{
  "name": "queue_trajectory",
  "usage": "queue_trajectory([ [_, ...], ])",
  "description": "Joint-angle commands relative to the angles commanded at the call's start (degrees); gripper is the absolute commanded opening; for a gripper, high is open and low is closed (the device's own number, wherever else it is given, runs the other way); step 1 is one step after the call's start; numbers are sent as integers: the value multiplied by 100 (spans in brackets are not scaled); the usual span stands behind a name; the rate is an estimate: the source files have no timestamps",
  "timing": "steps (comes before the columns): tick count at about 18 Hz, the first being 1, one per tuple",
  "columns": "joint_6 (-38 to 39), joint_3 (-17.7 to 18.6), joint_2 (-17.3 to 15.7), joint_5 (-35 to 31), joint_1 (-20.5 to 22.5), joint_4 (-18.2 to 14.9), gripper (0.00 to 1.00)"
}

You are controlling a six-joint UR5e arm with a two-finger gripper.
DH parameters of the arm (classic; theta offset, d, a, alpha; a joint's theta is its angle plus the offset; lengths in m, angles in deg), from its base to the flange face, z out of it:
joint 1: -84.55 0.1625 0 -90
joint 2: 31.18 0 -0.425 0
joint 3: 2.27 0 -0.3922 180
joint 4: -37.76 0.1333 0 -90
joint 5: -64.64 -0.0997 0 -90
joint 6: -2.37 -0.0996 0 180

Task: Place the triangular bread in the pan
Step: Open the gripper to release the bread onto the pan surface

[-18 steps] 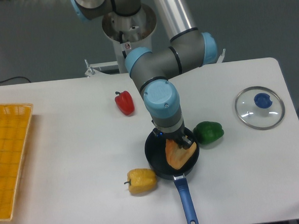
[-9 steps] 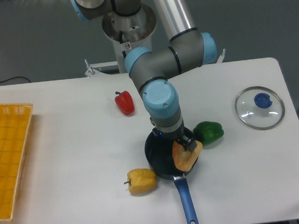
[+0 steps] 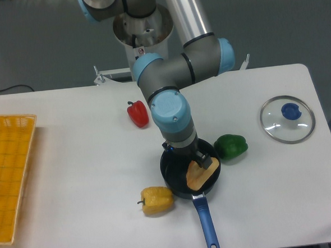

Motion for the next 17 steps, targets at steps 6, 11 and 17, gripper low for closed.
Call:
queue_trajectory([
  [6, -35, 62, -35, 0, -62, -9, 99],
  [11, -9, -280, -184, 27, -18, -27, 100],
  [17, -35, -580, -325, 351, 210, -18, 100],
])
